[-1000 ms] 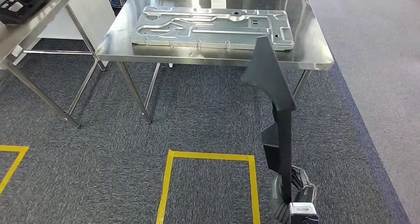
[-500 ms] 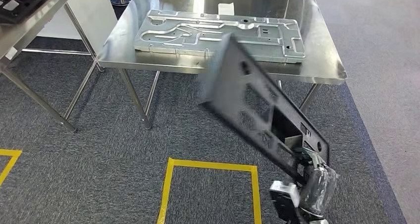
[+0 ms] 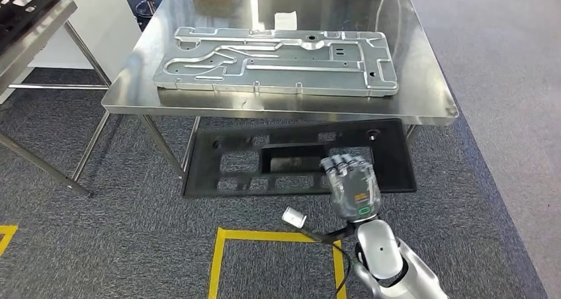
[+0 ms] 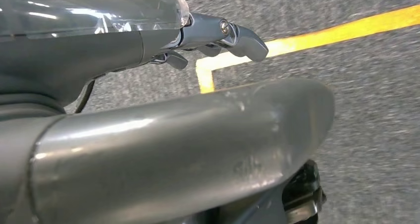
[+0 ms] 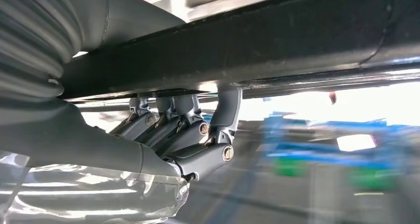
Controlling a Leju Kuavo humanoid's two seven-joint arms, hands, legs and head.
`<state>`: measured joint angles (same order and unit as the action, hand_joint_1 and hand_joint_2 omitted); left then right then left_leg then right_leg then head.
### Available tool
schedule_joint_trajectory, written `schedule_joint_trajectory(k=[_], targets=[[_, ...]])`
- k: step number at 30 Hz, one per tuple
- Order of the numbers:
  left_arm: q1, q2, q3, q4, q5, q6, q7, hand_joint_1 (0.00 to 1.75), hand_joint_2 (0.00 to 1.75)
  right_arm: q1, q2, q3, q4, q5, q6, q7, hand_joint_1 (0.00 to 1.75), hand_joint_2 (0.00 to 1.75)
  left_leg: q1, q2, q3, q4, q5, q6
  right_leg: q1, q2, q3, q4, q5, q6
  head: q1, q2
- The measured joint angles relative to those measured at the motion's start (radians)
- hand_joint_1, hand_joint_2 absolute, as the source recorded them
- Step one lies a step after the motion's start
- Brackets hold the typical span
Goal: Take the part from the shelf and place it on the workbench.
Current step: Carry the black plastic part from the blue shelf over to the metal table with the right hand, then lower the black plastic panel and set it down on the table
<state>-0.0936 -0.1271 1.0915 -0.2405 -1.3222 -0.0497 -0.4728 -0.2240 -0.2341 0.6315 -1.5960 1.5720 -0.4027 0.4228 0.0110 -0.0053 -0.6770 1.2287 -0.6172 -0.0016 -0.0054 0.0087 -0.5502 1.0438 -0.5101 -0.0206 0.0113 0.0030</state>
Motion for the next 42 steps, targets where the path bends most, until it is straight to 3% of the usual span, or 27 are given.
schedule_joint_trajectory(k=[2,3,4,7,9,12,13,14,15,18,19,20,22,24,25,27,28,29,30,32,34,36,38,40,42], targets=[[0.003,0.005,-0.002,0.0,-0.001,0.0,0.001,0.0,0.0,-0.015,-0.009,0.033,0.04,0.0,0.001,-0.033,1.75,1.75,-0.012,-0.001,0.002,-0.109,0.13,0.021,0.005,-0.006,0.023,-0.001,-0.024,0.004,0.002,0.0],[0.005,0.007,-0.003,0.0,-0.001,0.0,0.001,0.0,0.0,-0.022,-0.011,0.041,0.054,0.0,0.0,-0.043,1.75,1.75,-0.018,-0.001,0.004,-0.142,0.18,0.026,0.006,-0.007,0.029,-0.003,-0.033,0.009,0.003,0.0],[0.007,0.008,-0.003,0.001,-0.002,-0.001,0.002,0.0,0.0,-0.029,-0.014,0.046,0.067,0.0,-0.001,-0.049,1.75,1.75,-0.021,-0.001,0.007,-0.162,0.207,0.029,0.006,-0.007,0.034,-0.003,-0.037,0.015,0.003,0.0],[0.005,0.009,-0.009,0.001,-0.003,-0.001,0.002,0.0,0.0,-0.047,-0.021,0.059,0.09,0.0,-0.002,-0.055,1.75,1.75,-0.017,-0.001,0.047,-0.193,0.201,0.038,0.005,-0.007,0.031,0.035,-0.018,0.034,0.004,0.0],[0.001,0.011,-0.011,0.001,-0.003,-0.001,0.002,0.0,0.0,-0.056,-0.024,0.066,0.101,0.0,-0.003,-0.057,1.75,1.75,-0.011,-0.001,0.081,-0.212,0.193,0.045,0.002,-0.007,-0.022,0.126,-0.014,0.044,0.006,0.0],[-0.002,0.011,-0.013,0.001,-0.003,0.0,0.002,0.0,0.0,-0.062,-0.029,0.076,0.115,0.0,-0.003,-0.057,1.75,1.75,-0.01,-0.004,0.118,-0.22,0.165,0.047,-0.006,-0.008,-0.136,0.245,-0.089,0.06,0.008,0.0],[-0.001,0.011,-0.013,0.001,-0.003,0.0,0.002,0.0,0.0,-0.062,-0.03,0.079,0.119,0.0,-0.003,-0.057,1.75,1.75,-0.01,-0.006,0.132,-0.22,0.154,0.046,-0.009,-0.008,-0.157,0.243,-0.108,0.063,0.008,0.0],[0.0,0.011,-0.014,0.001,-0.003,-0.001,0.002,0.0,0.0,-0.062,-0.032,0.082,0.123,0.0,-0.003,-0.057,1.75,1.75,-0.009,-0.008,0.148,-0.22,0.141,0.044,-0.01,-0.008,-0.165,0.217,-0.104,0.064,0.008,0.0],[0.001,0.011,-0.014,0.002,-0.003,-0.001,0.002,0.0,0.0,-0.063,-0.033,0.084,0.126,0.0,-0.003,-0.058,1.75,1.75,-0.008,-0.009,0.166,-0.22,0.128,0.041,-0.011,-0.008,-0.162,0.168,-0.074,0.063,0.008,0.0],[0.001,0.011,-0.015,0.002,-0.003,-0.001,0.002,0.0,0.0,-0.063,-0.037,0.09,0.133,0.0,-0.005,-0.062,1.75,1.75,-0.01,-0.01,0.206,-0.221,0.086,0.026,-0.005,-0.009,-0.139,0.012,0.098,0.046,0.01,0.0],[0.0,0.011,-0.015,0.003,-0.003,-0.001,0.002,0.0,0.0,-0.064,-0.038,0.091,0.135,0.0,-0.005,-0.064,1.75,1.75,-0.011,-0.011,0.217,-0.222,0.078,0.019,-0.003,-0.009,-0.134,-0.009,0.128,0.037,0.01,0.0],[-0.002,0.011,-0.016,0.003,-0.003,-0.001,0.002,0.0,0.0,-0.065,-0.039,0.092,0.136,0.0,-0.007,-0.067,1.75,1.75,-0.012,-0.011,0.223,-0.22,0.076,0.012,-0.001,-0.008,-0.13,-0.013,0.129,0.028,0.01,0.0],[-0.005,0.011,-0.016,0.003,-0.003,-0.001,0.001,0.0,0.0,-0.067,-0.039,0.092,0.137,0.0,-0.009,-0.073,1.75,1.75,-0.011,-0.009,0.209,-0.181,0.092,-0.001,-0.003,-0.006,-0.111,-0.023,0.117,0.012,0.01,0.0],[-0.006,0.011,-0.017,0.003,-0.002,-0.001,0.001,0.0,0.0,-0.071,-0.039,0.091,0.137,0.0,-0.011,-0.074,1.75,1.75,-0.009,-0.006,0.147,-0.078,0.101,-0.011,-0.006,-0.007,-0.084,-0.032,0.101,-0.001,0.009,0.0],[-0.006,0.011,-0.017,0.003,-0.001,-0.001,0.0,0.0,0.0,-0.072,-0.039,0.092,0.138,0.0,-0.012,-0.074,1.75,1.75,-0.007,-0.004,0.107,-0.018,0.085,-0.015,-0.006,-0.007,-0.072,-0.034,0.09,-0.005,0.008,0.0],[-0.003,0.011,-0.017,0.003,0.0,-0.001,0.0,0.0,0.0,-0.073,-0.038,0.094,0.138,-0.001,-0.018,-0.075,1.75,1.75,-0.005,-0.003,0.031,0.063,0.015,-0.022,-0.006,-0.006,-0.045,-0.034,0.066,-0.008,0.008,0.0],[-0.001,0.011,-0.017,0.003,0.0,0.0,0.0,0.0,0.0,-0.073,-0.038,0.094,0.138,-0.001,-0.021,-0.074,1.75,1.75,-0.004,-0.003,0.008,0.07,-0.014,-0.023,-0.006,-0.005,-0.03,-0.034,0.054,-0.007,0.008,0.0],[0.0,0.011,-0.016,0.003,0.001,0.0,0.0,0.0,0.0,-0.073,-0.038,0.095,0.138,-0.001,-0.025,-0.068,1.75,1.75,-0.003,-0.002,-0.003,0.05,-0.021,-0.021,-0.006,-0.004,-0.013,-0.034,0.041,-0.005,0.008,0.0],[0.001,0.011,-0.016,0.003,0.001,0.001,0.0,0.0,0.0,-0.074,-0.039,0.097,0.137,0.0,-0.031,-0.055,1.75,1.75,-0.002,-0.002,-0.004,0.007,0.004,-0.018,-0.006,-0.003,0.006,-0.034,0.027,-0.003,0.008,0.0],[0.005,0.011,-0.016,0.003,0.002,0.003,0.0,0.0,0.0,-0.084,-0.044,0.102,0.135,0.0,-0.049,-0.016,1.75,1.75,-0.003,-0.001,0.005,-0.114,0.129,-0.008,-0.005,-0.003,0.036,-0.031,0.0,0.005,0.007,0.0],[0.007,0.012,-0.016,0.003,0.003,0.004,0.0,0.0,0.0,-0.103,-0.061,0.113,0.125,-0.001,-0.069,0.037,1.75,1.75,-0.007,0.0,0.01,-0.181,0.217,0.003,-0.003,0.0,0.048,-0.03,-0.022,0.019,0.005,0.0],[0.007,0.011,-0.016,0.003,0.003,0.004,0.0,0.0,0.0,-0.129,-0.088,0.131,0.102,-0.001,-0.08,0.095,1.75,1.75,-0.01,-0.001,0.017,-0.19,0.221,0.015,-0.002,0.002,0.054,-0.026,-0.027,0.033,0.004,0.0],[0.007,0.011,-0.016,0.003,0.003,0.004,-0.001,0.0,0.0,-0.158,-0.119,0.149,0.078,-0.001,-0.082,0.143,1.75,1.75,-0.006,-0.002,0.035,-0.2,0.215,0.028,-0.005,0.0,0.042,0.016,-0.021,0.042,0.005,0.0],[0.005,0.011,-0.016,0.003,0.003,0.004,-0.001,0.0,0.0,-0.187,-0.147,0.171,0.059,-0.001,-0.082,0.185,1.75,1.75,-0.004,-0.002,0.055,-0.204,0.202,0.038,-0.007,-0.003,-0.016,0.113,-0.038,0.051,0.007,0.0],[0.004,0.011,-0.016,0.003,0.005,0.005,-0.001,0.0,0.0,-0.207,-0.171,0.199,0.043,-0.001,-0.082,0.221,1.75,1.75,-0.005,-0.003,0.074,-0.205,0.184,0.043,-0.008,-0.003,-0.097,0.219,-0.089,0.058,0.008,0.0]])
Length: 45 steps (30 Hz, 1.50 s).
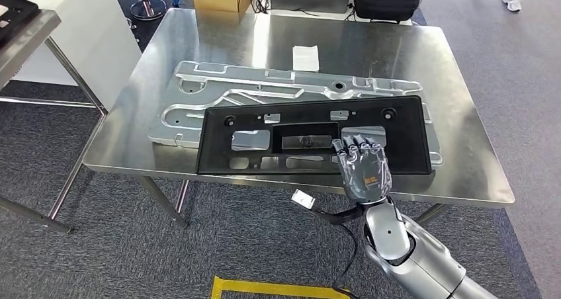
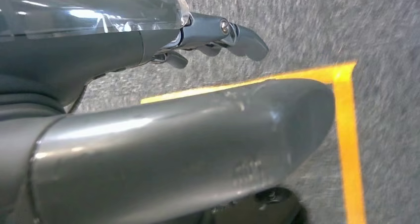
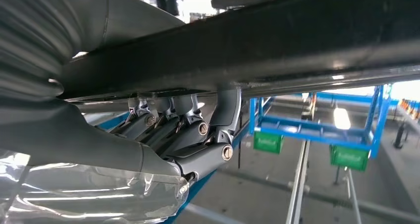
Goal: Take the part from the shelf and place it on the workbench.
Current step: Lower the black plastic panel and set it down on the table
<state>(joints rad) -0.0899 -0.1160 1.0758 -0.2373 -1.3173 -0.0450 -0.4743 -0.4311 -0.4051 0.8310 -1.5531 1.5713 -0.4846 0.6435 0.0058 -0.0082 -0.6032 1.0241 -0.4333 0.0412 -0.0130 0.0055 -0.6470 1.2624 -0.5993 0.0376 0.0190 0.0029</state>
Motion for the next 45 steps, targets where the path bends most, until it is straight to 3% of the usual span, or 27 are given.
schedule_joint_trajectory(k=[2,3,4,6,7,8,10,12,16,17,18,20,22,24,27,29,31,32,33,34,36,37,39,42,43,45], targets=[[0.001,0.0,0.0,0.0,0.001,0.0,-0.001,0.0,0.0,-0.007,-0.02,0.023,-0.01,0.0,0.0,0.018,1.75,1.75,-0.002,-0.004,0.027,0.0,-0.022,0.001,0.0,0.0,-0.051,0.026,-0.03,-0.001,0.0,0.0],[0.002,0.0,0.0,0.0,0.002,0.0,-0.001,0.0,0.0,-0.008,-0.027,0.032,-0.013,0.0,0.0,0.022,1.75,1.75,-0.003,-0.006,0.043,0.0,-0.034,0.001,0.001,0.0,-0.056,-0.005,-0.013,-0.004,0.0,0.0],[0.003,0.0,0.0,0.0,0.002,0.0,-0.001,0.0,0.0,-0.008,-0.034,0.04,-0.016,0.0,-0.001,0.022,1.75,1.75,-0.004,-0.008,0.061,0.0,-0.046,0.0,0.003,0.0,-0.053,-0.058,0.028,-0.01,0.001,0.0],[0.005,-0.003,0.0,0.002,0.003,0.0,-0.001,0.0,0.0,-0.009,-0.041,0.049,-0.02,0.0,-0.004,0.011,1.75,1.75,-0.007,-0.011,0.085,0.0,-0.068,-0.006,0.012,-0.001,-0.037,-0.178,0.15,-0.028,-0.001,0.0],[0.004,-0.004,0.001,0.003,0.005,0.0,-0.001,0.0,0.0,-0.006,-0.042,0.05,-0.021,0.0,-0.007,-0.001,1.75,1.75,-0.007,-0.013,0.091,-0.001,-0.076,-0.011,0.017,0.0,-0.033,-0.213,0.193,-0.035,-0.003,0.0],[0.004,-0.005,0.001,0.004,0.007,0.001,0.0,0.0,0.0,-0.002,-0.043,0.049,-0.022,0.0,-0.01,-0.016,1.75,1.75,-0.008,-0.014,0.094,0.0,-0.081,-0.017,0.021,0.0,-0.032,-0.231,0.214,-0.042,-0.004,0.0],[0.002,-0.003,0.001,0.005,0.008,0.002,0.002,0.0,0.0,0.008,-0.042,0.045,-0.023,0.0,-0.013,-0.042,1.75,1.75,-0.009,-0.014,0.099,0.003,-0.083,-0.027,0.019,0.0,-0.02,-0.24,0.21,-0.052,-0.006,0.0],[0.001,0.001,0.002,0.005,0.008,0.003,0.002,0.0,0.0,0.017,-0.038,0.038,-0.024,0.0,-0.016,-0.062,1.75,1.75,-0.011,-0.01,0.084,0.046,-0.092,-0.036,0.012,-0.001,0.005,-0.255,0.201,-0.064,-0.008,0.0],[0.001,0.003,0.004,0.005,0.008,0.0,0.002,0.0,0.0,0.044,-0.025,0.008,-0.024,0.0,-0.024,-0.105,1.75,1.75,0.001,-0.003,-0.04,0.248,-0.179,-0.058,0.009,-0.004,0.037,-0.263,0.179,-0.074,-0.011,0.0],[0.002,0.004,0.005,0.005,0.008,0.0,0.002,0.0,0.0,0.053,-0.022,0.001,-0.024,0.0,-0.025,-0.113,1.75,1.75,0.003,-0.002,-0.062,0.265,-0.179,-0.062,0.009,-0.003,0.043,-0.262,0.172,-0.073,-0.012,0.0],[0.003,0.004,0.005,0.005,0.008,0.0,0.002,0.0,0.0,0.061,-0.019,-0.006,-0.024,0.0,-0.027,-0.121,1.75,1.75,0.005,-0.001,-0.068,0.248,-0.155,-0.064,0.008,-0.002,0.05,-0.26,0.165,-0.071,-0.012,0.0],[0.004,0.006,0.006,0.005,0.008,0.0,0.002,0.0,0.0,0.077,-0.013,-0.026,-0.024,0.0,-0.029,-0.137,1.75,1.75,0.008,0.001,-0.037,0.129,-0.058,-0.065,0.007,0.0,0.067,-0.257,0.15,-0.065,-0.012,0.0],[0.003,0.007,0.007,0.005,0.008,0.001,0.003,0.0,0.0,0.09,-0.007,-0.052,-0.023,0.0,-0.032,-0.151,1.75,1.75,0.005,0.002,-0.004,0.025,-0.01,-0.057,0.008,0.0,0.077,-0.253,0.138,-0.055,-0.012,0.0],[0.004,0.008,0.008,0.005,0.008,0.002,0.003,0.0,0.0,0.099,-0.003,-0.074,-0.023,0.0,-0.035,-0.159,1.75,1.75,0.0,0.003,0.002,0.003,-0.013,-0.044,0.009,0.0,0.077,-0.251,0.132,-0.044,-0.011,0.0],[0.006,0.007,0.009,0.005,0.008,0.003,0.003,0.0,0.0,0.107,0.002,-0.094,-0.024,0.0,-0.037,-0.167,1.75,1.75,0.005,0.004,0.012,-0.011,-0.001,-0.023,0.009,0.0,0.072,-0.232,0.112,-0.029,-0.008,0.0],[0.003,0.008,0.01,0.005,0.008,0.003,0.002,0.0,0.0,0.112,0.003,-0.108,-0.024,0.0,-0.04,-0.176,1.75,1.75,0.007,0.004,0.02,-0.019,0.0,-0.013,0.006,-0.001,0.026,-0.138,0.064,-0.022,-0.004,0.0],[0.002,0.008,0.013,0.005,0.008,0.005,0.001,0.0,0.0,0.121,0.006,-0.12,-0.023,0.0,-0.041,-0.19,1.75,1.75,0.007,0.004,0.024,-0.019,-0.006,-0.008,0.002,-0.001,-0.051,-0.005,0.017,-0.016,-0.001,0.0],[0.003,0.008,0.015,0.005,0.008,0.005,0.001,0.0,0.0,0.128,0.008,-0.126,-0.022,0.0,-0.042,-0.199,1.75,1.75,0.006,0.003,0.028,-0.018,-0.01,-0.007,0.0,-0.002,-0.078,0.032,0.016,-0.015,-0.001,0.0],[0.003,0.008,0.016,0.005,0.009,0.006,0.001,0.0,0.0,0.136,0.012,-0.132,-0.021,0.0,-0.042,-0.208,1.75,1.75,0.006,0.002,0.033,-0.018,-0.015,-0.008,-0.001,-0.002,-0.088,0.034,0.033,-0.014,-0.001,0.0],[0.003,0.008,0.017,0.005,0.009,0.007,0.001,0.0,0.0,0.142,0.016,-0.139,-0.02,0.0,-0.043,-0.218,1.75,1.75,0.006,0.001,0.04,-0.018,-0.021,-0.009,-0.002,-0.003,-0.077,-0.003,0.069,-0.015,-0.001,0.0],[0.003,0.008,0.02,0.005,0.012,0.009,0.001,0.0,0.0,0.15,0.023,-0.154,-0.019,0.0,-0.045,-0.232,1.75,1.75,0.005,0.0,0.055,-0.017,-0.034,-0.015,-0.002,-0.005,-0.022,-0.134,0.149,-0.02,-0.001,0.0],[0.002,0.008,0.021,0.005,0.014,0.009,0.001,0.0,0.0,0.151,0.027,-0.162,-0.018,0.0,-0.048,-0.236,1.75,1.75,0.003,0.0,0.059,-0.015,-0.041,-0.02,0.0,-0.006,0.003,-0.191,0.17,-0.023,0.0,0.0],[0.001,0.008,0.024,0.005,0.018,0.009,0.001,0.0,0.0,0.155,0.036,-0.176,-0.016,0.0,-0.051,-0.243,1.75,1.75,0.0,0.0,0.061,-0.014,-0.049,-0.032,0.006,-0.005,0.023,-0.238,0.171,-0.031,0.0,0.0],[0.0,0.009,0.026,0.005,0.019,0.01,-0.001,0.0,0.0,0.166,0.054,-0.196,-0.014,0.0,-0.052,-0.262,1.75,1.75,0.0,0.002,0.067,-0.007,-0.065,-0.049,0.002,-0.002,0.035,-0.248,0.161,-0.046,-0.001,0.0],[-0.001,0.01,0.026,0.005,0.02,0.011,-0.001,0.0,0.0,0.168,0.058,-0.203,-0.014,0.0,-0.051,-0.267,1.75,1.75,0.0,0.002,0.058,0.018,-0.079,-0.054,-0.001,-0.003,0.042,-0.252,0.158,-0.051,-0.003,0.0],[-0.002,0.01,0.027,0.005,0.02,0.012,-0.002,0.0,0.0,0.17,0.067,-0.215,-0.011,0.0,-0.051,-0.271,1.75,1.75,0.002,0.003,0.001,0.131,-0.125,-0.06,-0.002,-0.005,0.056,-0.255,0.15,-0.061,-0.007,0.0]])
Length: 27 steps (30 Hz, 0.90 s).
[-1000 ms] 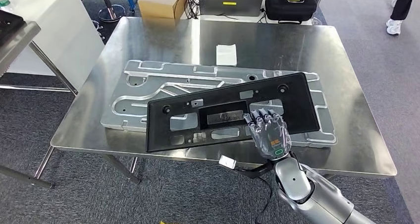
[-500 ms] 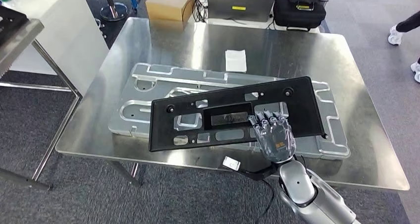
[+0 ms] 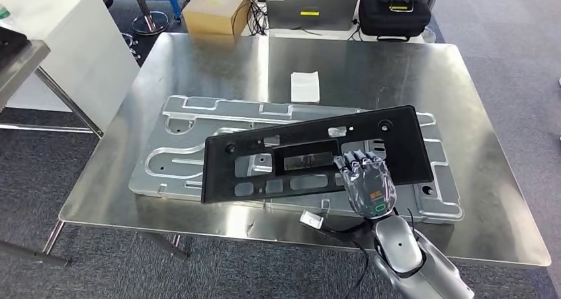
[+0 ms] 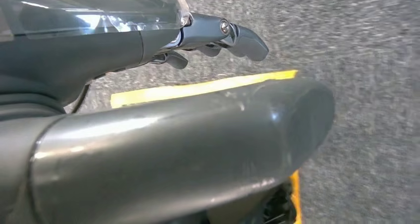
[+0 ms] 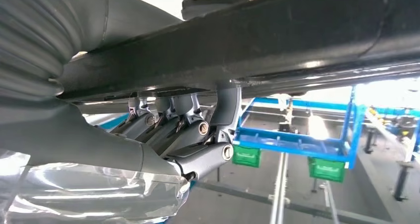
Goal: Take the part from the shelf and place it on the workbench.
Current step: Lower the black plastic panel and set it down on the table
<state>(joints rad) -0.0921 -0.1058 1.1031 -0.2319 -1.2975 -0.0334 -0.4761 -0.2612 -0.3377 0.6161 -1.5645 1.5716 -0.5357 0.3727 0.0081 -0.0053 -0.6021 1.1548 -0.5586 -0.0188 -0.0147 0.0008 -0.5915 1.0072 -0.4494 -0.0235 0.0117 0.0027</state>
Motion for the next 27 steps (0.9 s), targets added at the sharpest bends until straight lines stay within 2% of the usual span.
schedule_joint_trajectory(k=[1,2,3,4,6,7,8,9,12,13,14,16,17,18,19,21,22,24,25,27], targets=[[0.001,0.0,0.0,0.0,0.0,0.0,0.0,0.0,0.0,0.002,0.004,-0.004,0.002,0.0,0.0,0.0,1.75,1.75,0.001,0.0,-0.042,0.071,-0.022,-0.001,0.001,0.0,0.005,0.0,-0.005,-0.003,-0.001,0.0],[0.002,0.0,0.001,0.0,0.0,0.0,0.0,0.0,0.0,0.004,0.008,-0.008,0.004,0.0,0.0,-0.001,1.75,1.75,0.001,0.0,-0.078,0.125,-0.03,-0.001,0.003,0.0,0.012,0.0,-0.011,-0.004,-0.001,0.0],[0.004,0.0,0.001,0.0,0.0,0.0,0.0,0.0,0.0,0.008,0.011,-0.01,0.005,0.0,0.0,-0.001,1.75,1.75,0.001,0.0,-0.099,0.145,-0.017,0.0,0.004,0.002,0.02,0.0,-0.017,-0.004,-0.001,0.0],[0.006,0.0,0.001,0.0,0.0,0.0,0.0,0.0,0.0,0.011,0.013,-0.012,0.007,0.0,0.0,-0.002,1.75,1.75,0.001,0.0,-0.101,0.125,0.016,0.003,0.006,0.003,0.029,0.0,-0.024,-0.004,-0.001,0.0],[0.007,0.001,0.002,0.0,0.0,0.0,0.0,0.0,0.0,0.014,0.016,-0.016,0.008,0.0,0.0,-0.003,1.75,1.75,-0.001,0.0,-0.062,0.002,0.105,0.015,0.008,0.004,0.05,0.0,-0.039,0.0,-0.001,0.0],[0.006,0.003,0.003,0.0,0.0,0.0,0.0,0.0,0.0,0.013,0.018,-0.017,0.009,0.0,0.0,-0.003,1.75,1.75,-0.003,0.0,-0.039,-0.057,0.132,0.022,0.01,0.005,0.057,0.001,-0.046,0.004,0.0,0.0],[0.005,0.004,0.003,0.0,0.0,0.0,0.0,0.0,0.0,0.013,0.019,-0.019,0.009,0.0,0.0,-0.003,1.75,1.75,-0.006,0.0,-0.022,-0.098,0.143,0.027,0.011,0.006,0.06,0.001,-0.052,0.009,0.0,0.0],[0.005,0.005,0.004,0.0,0.0,0.001,0.0,0.0,0.0,0.013,0.02,-0.02,0.01,0.0,0.0,-0.004,1.75,1.75,-0.009,0.0,-0.013,-0.119,0.14,0.032,0.011,0.006,0.061,0.003,-0.053,0.015,0.001,0.0],[0.005,0.005,0.004,0.0,0.001,0.0,-0.002,0.0,0.0,0.019,0.027,-0.032,0.012,0.0,0.0,-0.03,1.75,1.75,-0.005,-0.002,0.007,-0.145,0.131,0.044,0.01,0.006,0.064,0.016,-0.055,0.031,0.002,0.0],[0.006,0.004,0.004,0.0,0.002,0.0,-0.003,0.0,0.0,0.023,0.034,-0.043,0.013,0.0,-0.001,-0.051,1.75,1.75,-0.003,-0.002,0.016,-0.15,0.13,0.049,0.01,0.005,0.055,0.038,-0.066,0.036,0.003,0.0],[0.005,0.004,0.005,0.0,0.003,0.0,-0.003,0.0,0.0,0.027,0.044,-0.059,0.014,0.0,-0.002,-0.077,1.75,1.75,-0.001,-0.002,0.025,-0.155,0.128,0.052,0.008,0.005,0.034,0.081,-0.086,0.041,0.004,0.0],[0.004,0.004,0.006,0.0,0.005,0.001,-0.003,0.0,0.0,0.042,0.07,-0.1,0.022,0.0,-0.005,-0.13,1.75,1.75,-0.001,-0.002,0.033,-0.156,0.121,0.057,0.004,0.004,-0.04,0.203,-0.135,0.05,0.005,0.0],[0.005,0.004,0.006,0.0,0.006,0.002,-0.003,0.0,0.0,0.052,0.083,-0.123,0.028,0.0,-0.007,-0.156,1.75,1.75,-0.001,-0.003,0.037,-0.156,0.117,0.058,0.001,0.004,-0.078,0.252,-0.149,0.053,0.005,0.0],[0.006,0.005,0.007,0.0,0.006,0.003,-0.003,0.0,0.0,0.062,0.097,-0.146,0.036,0.0,-0.008,-0.182,1.75,1.75,-0.002,-0.003,0.042,-0.155,0.112,0.058,0.0,0.004,-0.102,0.273,-0.145,0.054,0.005,0.0],[0.007,0.005,0.008,0.0,0.006,0.005,-0.003,0.0,0.0,0.071,0.112,-0.173,0.046,-0.002,-0.008,-0.206,1.75,1.75,-0.002,-0.004,0.049,-0.154,0.107,0.057,-0.001,0.004,-0.107,0.253,-0.117,0.053,0.005,0.0],[0.009,0.005,0.011,0.0,0.005,0.007,-0.002,0.0,0.0,0.081,0.139,-0.228,0.067,-0.011,-0.008,-0.246,1.75,1.75,-0.001,-0.005,0.063,-0.152,0.093,0.052,-0.001,0.002,-0.074,0.133,-0.026,0.048,0.005,0.0],[0.008,0.004,0.012,0.0,0.004,0.007,-0.003,0.0,0.0,0.082,0.152,-0.256,0.081,-0.019,-0.007,-0.26,1.75,1.75,-0.002,-0.005,0.068,-0.15,0.087,0.049,0.002,0.0,-0.055,0.073,0.003,0.044,0.004,0.0],[0.007,0.004,0.013,0.0,0.002,0.007,-0.003,0.0,0.0,0.081,0.17,-0.302,0.109,-0.038,-0.006,-0.278,1.75,1.75,-0.003,-0.006,0.071,-0.148,0.078,0.038,0.008,-0.001,-0.038,0.017,0.02,0.032,0.004,0.0],[0.006,0.004,0.014,0.0,0.001,0.007,-0.004,0.0,0.0,0.081,0.178,-0.321,0.126,-0.049,-0.006,-0.285,1.75,1.75,-0.005,-0.006,0.073,-0.146,0.076,0.032,0.011,-0.001,-0.038,0.015,0.015,0.026,0.004,0.0],[0.006,0.005,0.015,0.0,0.0,0.006,-0.006,0.0,0.0,0.081,0.19,-0.358,0.158,-0.071,-0.005,-0.298,1.75,1.75,-0.006,-0.005,0.077,-0.137,0.068,0.02,0.008,0.0,-0.029,0.009,0.024,0.014,0.004,0.0]])
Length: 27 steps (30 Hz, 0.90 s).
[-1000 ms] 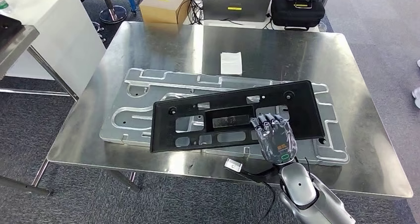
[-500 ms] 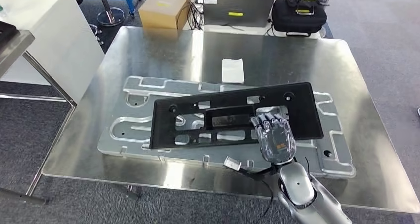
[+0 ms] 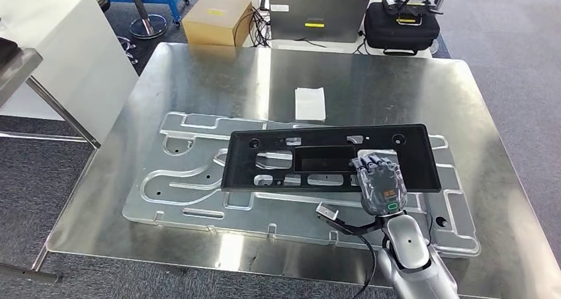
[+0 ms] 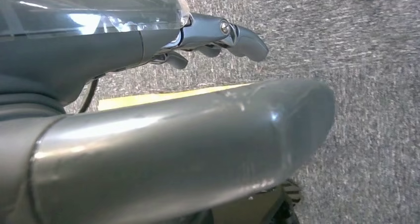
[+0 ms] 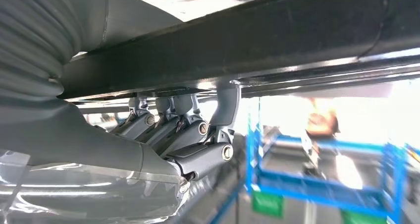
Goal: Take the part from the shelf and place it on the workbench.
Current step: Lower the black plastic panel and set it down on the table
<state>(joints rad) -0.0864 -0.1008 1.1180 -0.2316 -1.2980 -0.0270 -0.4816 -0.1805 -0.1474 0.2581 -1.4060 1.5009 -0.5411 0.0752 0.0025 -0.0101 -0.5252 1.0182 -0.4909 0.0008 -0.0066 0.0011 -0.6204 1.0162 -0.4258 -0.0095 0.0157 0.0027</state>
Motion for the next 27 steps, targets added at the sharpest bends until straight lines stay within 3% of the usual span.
schedule_joint_trajectory(k=[2,4,5,6,7,9,10,12,16,18,20,21,22,23,25,27], targets=[[-0.004,0.001,0.001,0.0,0.0,0.0,-0.001,0.0,0.87,-0.004,0.011,-0.033,0.03,-0.016,0.0,-0.008,0.87,0.87,0.002,0.002,-0.021,0.053,-0.032,-0.009,-0.005,-0.001,0.011,-0.006,-0.003,-0.01,-0.002,0.0],[-0.006,0.001,0.003,0.0,-0.001,-0.001,-0.001,0.0,1.75,-0.007,0.022,-0.056,0.055,-0.025,-0.001,-0.012,0.0,0.0,0.005,0.003,-0.084,0.175,-0.093,-0.016,-0.004,-0.002,0.014,-0.006,-0.008,-0.018,-0.003,0.0],[-0.005,0.001,0.003,0.0,-0.002,-0.001,0.0,0.0,1.75,-0.008,0.027,-0.064,0.067,-0.029,-0.001,-0.015,0.0,0.0,0.006,0.003,-0.119,0.236,-0.117,-0.019,-0.004,-0.001,0.015,-0.005,-0.009,-0.02,-0.003,0.0],[-0.004,0.001,0.004,0.0,-0.002,-0.001,0.002,0.0,1.31,-0.008,0.032,-0.071,0.079,-0.032,-0.001,-0.019,0.0,0.0,0.007,0.004,-0.144,0.273,-0.125,-0.021,-0.003,0.0,0.016,-0.004,-0.011,-0.021,-0.003,0.0],[-0.003,0.001,0.004,0.0,-0.003,-0.001,0.004,0.0,0.87,-0.008,0.037,-0.076,0.089,-0.035,-0.002,-0.022,0.0,0.0,0.008,0.004,-0.152,0.271,-0.111,-0.022,-0.002,0.002,0.018,-0.003,-0.014,-0.021,-0.003,0.0],[-0.003,0.001,0.004,0.0,-0.001,-0.001,0.007,0.0,0.0,-0.008,0.047,-0.086,0.106,-0.039,-0.004,-0.028,0.0,0.0,0.008,0.004,-0.116,0.164,-0.031,-0.017,-0.002,0.004,0.025,0.001,-0.021,-0.018,-0.004,0.0],[-0.004,0.002,0.005,0.0,0.001,-0.002,0.007,0.0,0.0,-0.008,0.051,-0.09,0.113,-0.041,-0.006,-0.029,0.0,0.0,0.006,0.004,-0.091,0.098,0.001,-0.013,-0.002,0.005,0.029,0.004,-0.024,-0.015,-0.003,0.0],[-0.006,0.003,0.006,0.0,0.005,-0.004,0.008,0.0,0.0,-0.008,0.057,-0.097,0.126,-0.042,-0.009,-0.031,0.0,0.0,0.002,0.003,-0.062,0.017,0.029,-0.004,0.0,0.005,0.029,0.007,-0.029,-0.006,-0.003,0.0],[-0.004,0.002,0.008,0.0,0.01,-0.007,0.008,0.0,0.0,-0.007,0.062,-0.109,0.14,-0.045,-0.01,-0.034,0.0,0.0,0.004,0.005,-0.052,-0.002,0.044,0.02,0.001,0.005,0.026,0.017,-0.041,0.017,-0.002,0.0],[-0.005,0.002,0.008,0.0,0.012,-0.008,0.008,0.0,0.0,-0.005,0.063,-0.113,0.145,-0.047,-0.01,-0.035,0.0,0.0,0.008,0.007,-0.048,-0.011,0.051,0.029,-0.001,0.004,-0.008,0.093,-0.09,0.026,0.001,0.0],[-0.006,0.003,0.009,0.0,0.015,-0.008,0.008,0.0,0.0,0.001,0.063,-0.118,0.15,-0.049,-0.01,-0.036,0.0,0.0,0.007,0.007,-0.049,-0.012,0.051,0.032,-0.004,0.003,-0.072,0.223,-0.149,0.032,0.002,0.0],[-0.005,0.003,0.009,0.0,0.016,-0.009,0.008,0.0,0.0,0.005,0.064,-0.121,0.153,-0.049,-0.01,-0.036,0.0,0.0,0.007,0.007,-0.049,-0.011,0.05,0.032,-0.005,0.003,-0.095,0.268,-0.161,0.034,0.002,0.0],[-0.005,0.003,0.01,0.0,0.017,-0.01,0.008,0.0,0.0,0.01,0.064,-0.123,0.155,-0.05,-0.01,-0.036,0.0,0.0,0.007,0.006,-0.049,-0.011,0.049,0.032,-0.007,0.003,-0.101,0.277,-0.153,0.035,0.002,0.0],[-0.004,0.003,0.011,0.0,0.018,-0.01,0.008,0.0,0.0,0.012,0.064,-0.125,0.156,-0.05,-0.01,-0.036,0.0,0.0,0.007,0.006,-0.048,-0.009,0.048,0.032,-0.008,0.002,-0.086,0.245,-0.125,0.035,0.002,0.0],[-0.004,0.003,0.012,0.0,0.02,-0.014,0.008,0.0,0.0,0.013,0.064,-0.127,0.158,-0.051,-0.01,-0.036,0.0,0.0,0.006,0.006,-0.045,-0.006,0.045,0.028,-0.007,0.001,-0.019,0.11,-0.058,0.028,0.002,0.0],[-0.004,0.003,0.014,0.0,0.022,-0.02,0.008,0.0,0.0,0.014,0.064,-0.13,0.158,-0.052,-0.011,-0.037,0.0,0.0,0.003,0.005,-0.045,0.0,0.043,0.021,-0.002,0.001,0.025,0.017,-0.026,0.02,0.002,0.0]])
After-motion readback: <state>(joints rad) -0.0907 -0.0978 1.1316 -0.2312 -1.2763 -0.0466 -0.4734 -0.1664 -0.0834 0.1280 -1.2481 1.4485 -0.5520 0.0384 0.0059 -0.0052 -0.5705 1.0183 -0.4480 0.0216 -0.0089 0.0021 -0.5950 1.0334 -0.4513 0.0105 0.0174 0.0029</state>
